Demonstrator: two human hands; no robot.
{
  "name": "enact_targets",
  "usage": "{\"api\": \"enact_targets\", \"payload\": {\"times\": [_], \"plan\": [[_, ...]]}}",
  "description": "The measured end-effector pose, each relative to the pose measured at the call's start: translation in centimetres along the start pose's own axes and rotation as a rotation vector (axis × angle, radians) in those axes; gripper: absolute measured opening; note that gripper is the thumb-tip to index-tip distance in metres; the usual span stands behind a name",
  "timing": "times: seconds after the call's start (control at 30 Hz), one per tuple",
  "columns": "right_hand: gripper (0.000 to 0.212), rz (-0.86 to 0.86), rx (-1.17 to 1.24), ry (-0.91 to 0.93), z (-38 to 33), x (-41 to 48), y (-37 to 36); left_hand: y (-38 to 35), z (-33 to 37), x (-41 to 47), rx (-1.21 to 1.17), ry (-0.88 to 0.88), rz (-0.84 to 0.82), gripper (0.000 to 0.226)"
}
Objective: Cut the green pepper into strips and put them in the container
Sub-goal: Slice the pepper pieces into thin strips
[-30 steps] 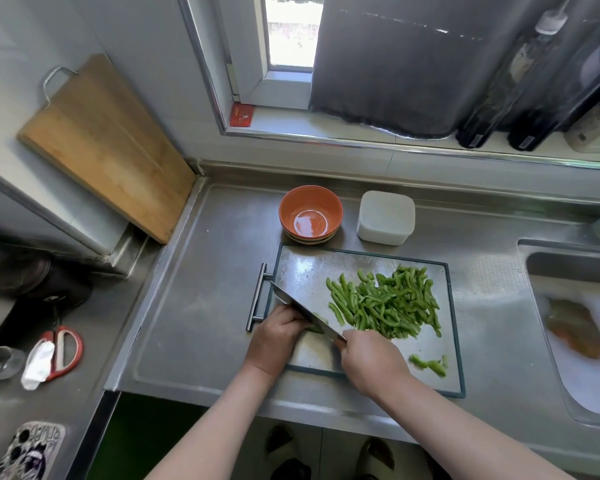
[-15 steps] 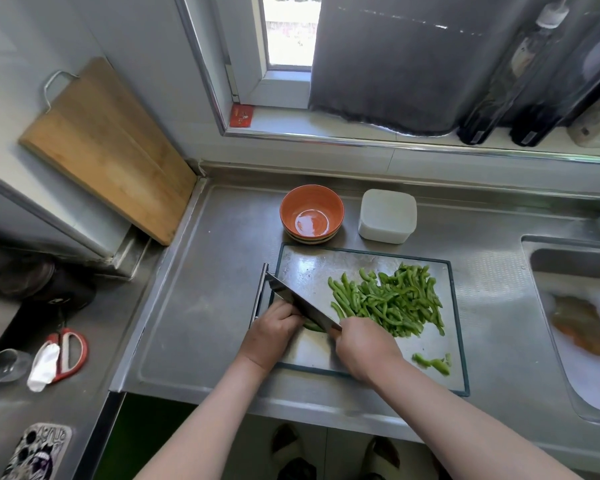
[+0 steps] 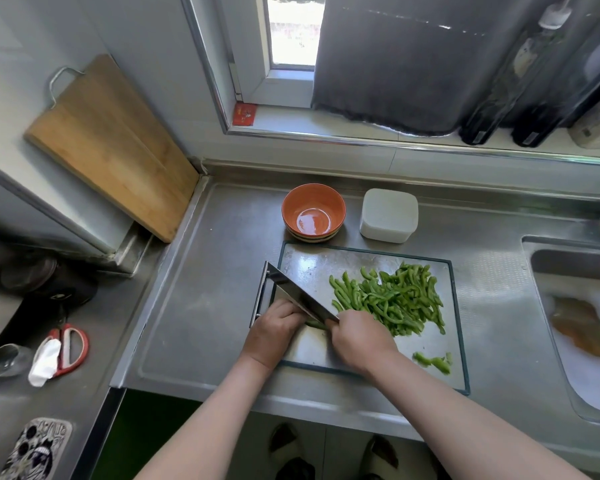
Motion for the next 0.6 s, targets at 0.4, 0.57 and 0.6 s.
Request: {"api": "enact_targets", "payload": {"times": [0.4, 0.57, 0.6], "plan": [[0.030, 0.026, -0.063, 0.023, 1.4, -3.4, 1.1, 0.5, 0.0, -0.3, -0.025, 0.018, 0.087, 0.016], [0.025, 0.013, -0.102, 0.014, 1.8, -2.7, 0.5, 0.6, 0.2, -0.2, -0.025, 0.009, 0.114, 0.017], [0.024, 0.007, -0.098, 0.006, 1.7, -2.4, 0.2, 0.6, 0.1, -0.3, -0.032, 0.013, 0.113, 0.016]]}}
Point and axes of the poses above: each hand's wrist, its own x-axis towards the middle knuckle, its own y-axis out of the back of the hand, z = x × y, the point moved 10 cm from there along x, towards the middle knuckle, and after that the axes turned 11 degrees about z, right-handed, at the moved point
